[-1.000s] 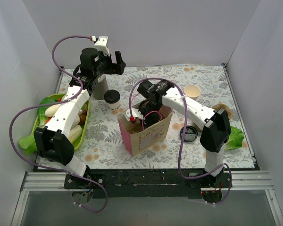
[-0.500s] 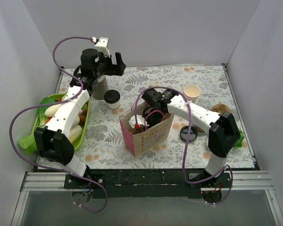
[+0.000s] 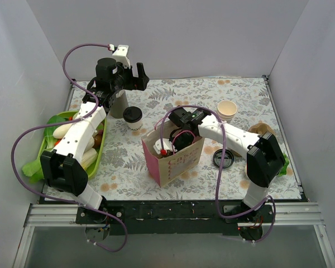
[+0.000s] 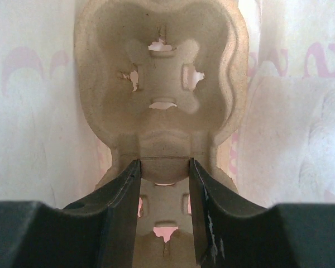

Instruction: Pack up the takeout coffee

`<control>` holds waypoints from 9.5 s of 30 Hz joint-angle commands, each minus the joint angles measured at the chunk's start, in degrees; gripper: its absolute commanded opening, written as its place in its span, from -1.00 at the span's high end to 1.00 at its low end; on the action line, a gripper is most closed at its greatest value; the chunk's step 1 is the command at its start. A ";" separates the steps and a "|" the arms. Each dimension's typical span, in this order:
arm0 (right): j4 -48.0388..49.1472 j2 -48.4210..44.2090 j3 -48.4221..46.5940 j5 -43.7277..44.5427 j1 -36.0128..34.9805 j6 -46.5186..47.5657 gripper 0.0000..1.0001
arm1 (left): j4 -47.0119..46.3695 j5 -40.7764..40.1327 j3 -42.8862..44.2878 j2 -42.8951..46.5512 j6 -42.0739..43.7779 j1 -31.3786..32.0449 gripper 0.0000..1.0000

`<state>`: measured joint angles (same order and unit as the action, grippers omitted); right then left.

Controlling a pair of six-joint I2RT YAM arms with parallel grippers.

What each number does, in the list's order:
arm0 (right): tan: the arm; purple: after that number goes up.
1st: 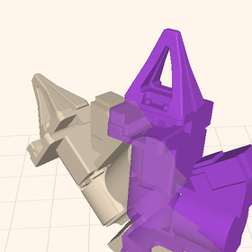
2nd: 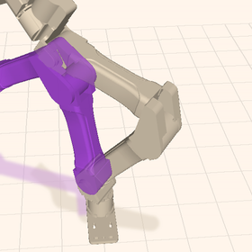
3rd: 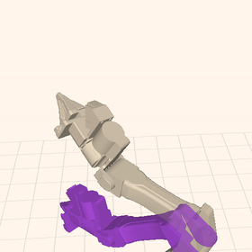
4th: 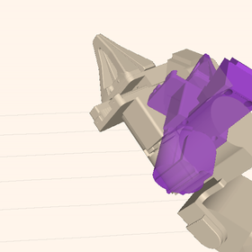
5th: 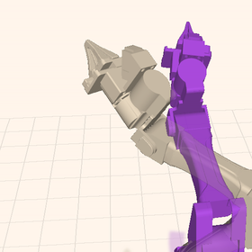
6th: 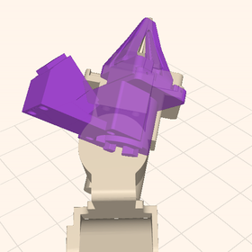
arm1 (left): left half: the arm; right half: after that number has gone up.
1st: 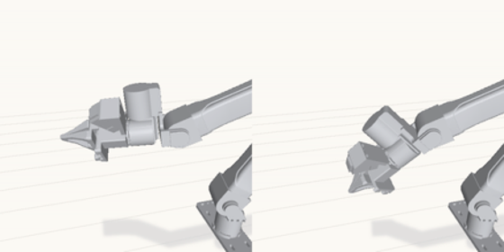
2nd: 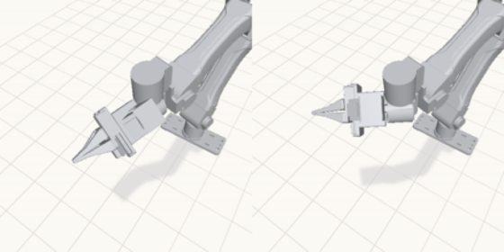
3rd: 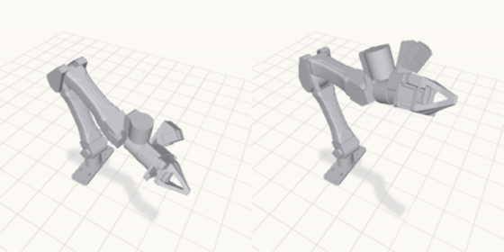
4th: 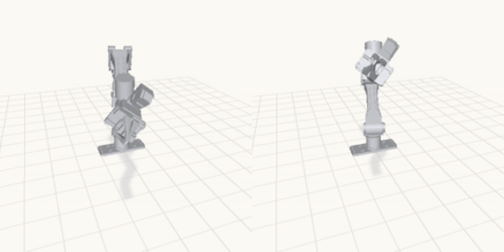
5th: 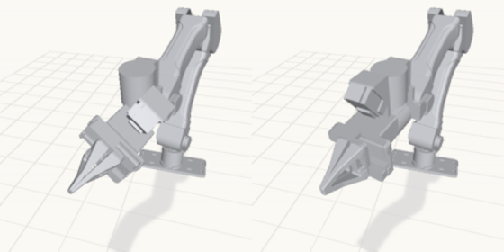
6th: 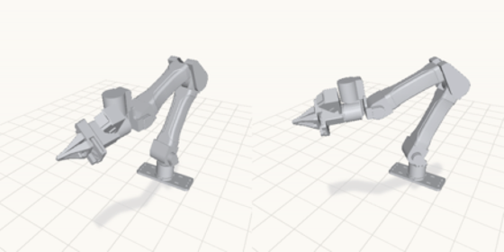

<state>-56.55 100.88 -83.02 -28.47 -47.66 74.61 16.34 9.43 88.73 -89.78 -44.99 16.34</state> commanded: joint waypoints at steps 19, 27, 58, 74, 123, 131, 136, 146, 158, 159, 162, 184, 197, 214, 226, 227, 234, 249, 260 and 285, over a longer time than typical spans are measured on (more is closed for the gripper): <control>-1.80 -9.47 -8.02 2.54 -0.15 -5.17 -0.89 | 2.11 7.96 -1.98 7.33 5.43 0.10 -0.86; 5.21 -14.65 -8.92 7.72 -0.15 -11.59 -0.96 | 9.93 25.80 -3.83 14.80 10.98 0.19 -0.89; -14.28 -6.05 -26.93 -20.49 15.93 -2.55 -0.76 | 16.80 7.71 -1.80 12.52 4.48 -0.69 -0.91; -12.95 2.91 -30.77 -19.43 13.65 -6.76 0.05 | 16.36 12.19 -4.44 13.22 3.95 -4.03 -0.92; 14.20 -22.58 -3.63 1.93 14.78 -27.50 0.69 | 26.54 10.00 -3.06 5.86 28.11 -4.03 -0.93; 9.98 -16.95 -10.22 -1.59 18.30 -30.75 -0.14 | 33.49 13.59 4.78 -3.90 42.05 -4.03 -0.93; 5.50 -13.88 -16.98 -2.38 20.06 -31.89 -0.39 | 38.05 16.76 13.28 -9.53 53.68 -4.03 -0.94; 7.24 -11.23 -25.26 -4.14 22.79 -39.54 -0.48 | 56.78 20.19 32.99 -26.23 65.55 -4.74 -0.91; 11.29 -13.52 -23.15 -3.88 23.49 -43.67 -0.51 | 58.81 16.50 33.88 -30.81 68.20 -4.82 -0.89; 11.29 -13.60 -23.15 -3.96 23.49 -43.85 -0.50 | 58.90 16.58 33.88 -30.98 68.02 -4.82 -0.87; 11.47 -13.78 -22.80 -4.05 23.58 -44.11 -0.51 | 59.07 16.58 33.88 -31.51 67.84 -4.82 -0.84; 11.99 -13.61 -21.04 -4.05 23.66 -44.64 -0.50 | 57.40 15.09 32.65 -33.27 67.23 -5.26 -0.80; 12.61 -13.43 -20.51 -4.23 23.84 -45.08 -0.49 | 59.25 15.53 32.74 -33.45 65.91 -5.26 -0.54; 16.90 -13.60 -20.16 -2.56 25.15 -52.49 -0.51 | 62.23 15.78 34.76 -30.56 56.51 -5.26 0.96; 20.52 -8.77 -24.12 -11.69 31.93 -62.04 -0.73 | 60.05 24.76 26.25 -17.19 46.75 -5.26 1.00; 20.61 -8.51 -24.20 -12.22 31.93 -62.56 -0.73 | 59.69 24.58 25.10 -16.58 46.40 -5.35 1.00; 19.73 -7.19 -24.73 -11.79 32.10 -59.42 -0.72 | 59.69 20.81 20.79 -12.71 46.57 -5.18 1.00; 14.90 -4.29 -26.04 -15.21 32.89 -51.15 -0.74 | 56.88 12.54 20.08 -2.95 43.78 -5.00 1.00; 10.41 1.68 -31.06 -11.61 32.98 -42.01 -0.73 | 34.47 15.69 21.66 6.19 34.71 -4.83 1.00; 11.72 -4.19 -29.40 -10.82 33.60 -42.00 -0.69 | 33.58 30.03 37.75 -9.45 34.79 7.21 1.00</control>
<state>-46.70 104.53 -112.68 -38.61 -14.87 35.27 47.97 38.76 124.57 -100.22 -13.85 21.19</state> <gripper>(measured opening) 0.831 0.763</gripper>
